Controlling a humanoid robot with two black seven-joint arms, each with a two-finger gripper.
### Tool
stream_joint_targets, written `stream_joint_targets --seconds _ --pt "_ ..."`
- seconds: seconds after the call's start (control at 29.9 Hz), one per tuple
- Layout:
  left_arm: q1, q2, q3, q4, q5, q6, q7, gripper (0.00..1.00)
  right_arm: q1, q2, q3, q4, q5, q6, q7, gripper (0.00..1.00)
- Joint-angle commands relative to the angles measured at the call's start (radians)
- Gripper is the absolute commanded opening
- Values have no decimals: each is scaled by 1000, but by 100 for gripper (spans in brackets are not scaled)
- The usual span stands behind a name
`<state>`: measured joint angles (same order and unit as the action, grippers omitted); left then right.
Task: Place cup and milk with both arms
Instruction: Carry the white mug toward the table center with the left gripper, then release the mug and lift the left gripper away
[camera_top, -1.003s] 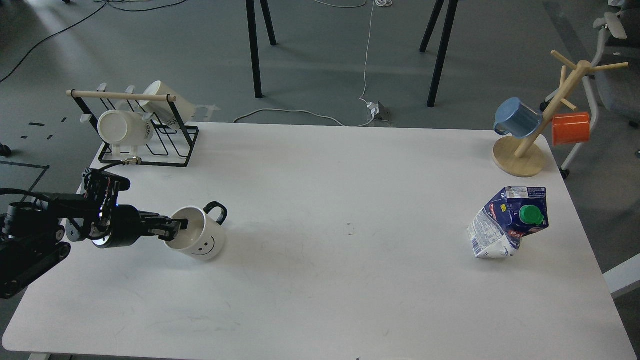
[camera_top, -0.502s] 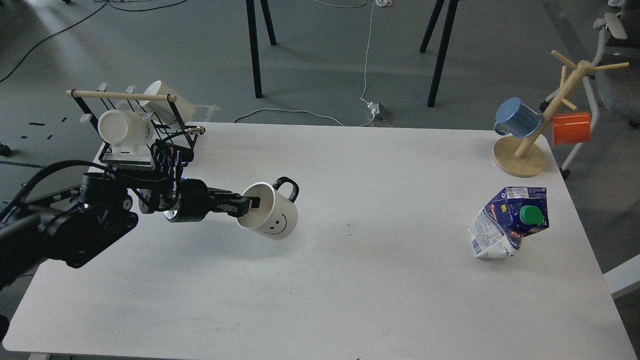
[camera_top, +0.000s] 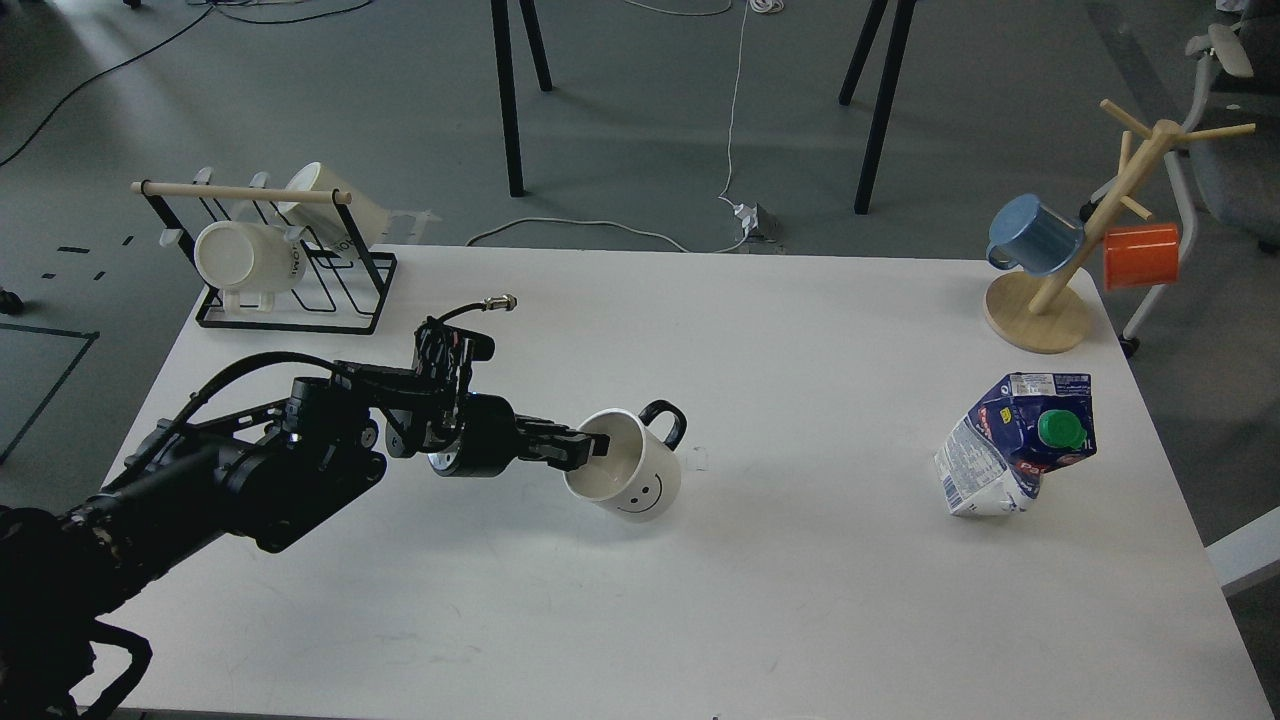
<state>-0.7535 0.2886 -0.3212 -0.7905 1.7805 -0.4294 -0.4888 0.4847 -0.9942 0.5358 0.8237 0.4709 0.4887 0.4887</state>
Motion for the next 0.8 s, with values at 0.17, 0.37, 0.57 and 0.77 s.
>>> stream_joint_targets --seconds 0.17,0.37,0.57,0.77 --pt "2 4 1 -13 -6 -14 0 35 -44 2 -3 5 6 0 0 96" --pt "5 17 -39 -29 -125 -34 0 81 -158 -3 -2 47 107 0 0 96" --pt "5 29 -68 -4 -614 -59 0 98 -417 -20 -5 254 302 0 0 97" --pt "58 86 -61 13 -920 -59 0 99 -574 31 -8 437 301 0 0 99"
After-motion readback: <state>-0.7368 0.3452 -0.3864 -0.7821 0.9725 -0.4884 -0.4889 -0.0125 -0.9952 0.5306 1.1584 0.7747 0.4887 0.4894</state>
